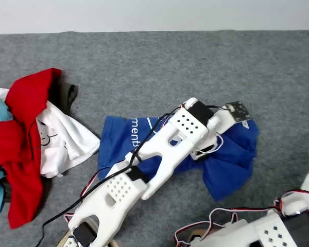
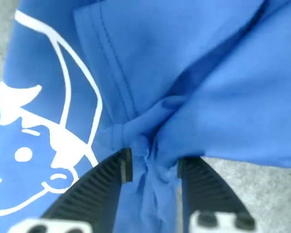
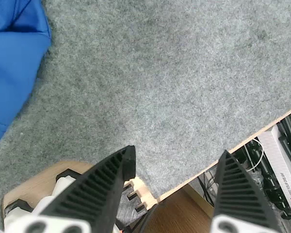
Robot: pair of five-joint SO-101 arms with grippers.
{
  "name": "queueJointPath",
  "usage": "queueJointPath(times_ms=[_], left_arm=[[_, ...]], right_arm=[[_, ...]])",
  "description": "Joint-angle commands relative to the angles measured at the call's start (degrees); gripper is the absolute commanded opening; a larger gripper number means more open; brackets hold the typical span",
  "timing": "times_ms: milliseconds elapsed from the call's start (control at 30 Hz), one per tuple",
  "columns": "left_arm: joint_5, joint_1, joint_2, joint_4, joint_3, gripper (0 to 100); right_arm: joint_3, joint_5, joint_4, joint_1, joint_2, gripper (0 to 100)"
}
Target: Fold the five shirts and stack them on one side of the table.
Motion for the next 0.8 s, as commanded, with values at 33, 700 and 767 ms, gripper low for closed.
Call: queueJointPath(times_ms=[33,700,767], left_arm=[[-0.6,5.1,-10.3,1.5,5.8,17],[-0.5,15.8,-3.9,0.5,14.5,15],[-0.5,15.7,-2.6,0.4,14.5,12]], right_arm=[[-0.3,-0.1,0.6,-0.8,0.7,27.3],[-0.3,-0.1,0.6,-0.8,0.7,27.3],[-0.3,-0.1,0.6,-0.8,0.7,27.3]])
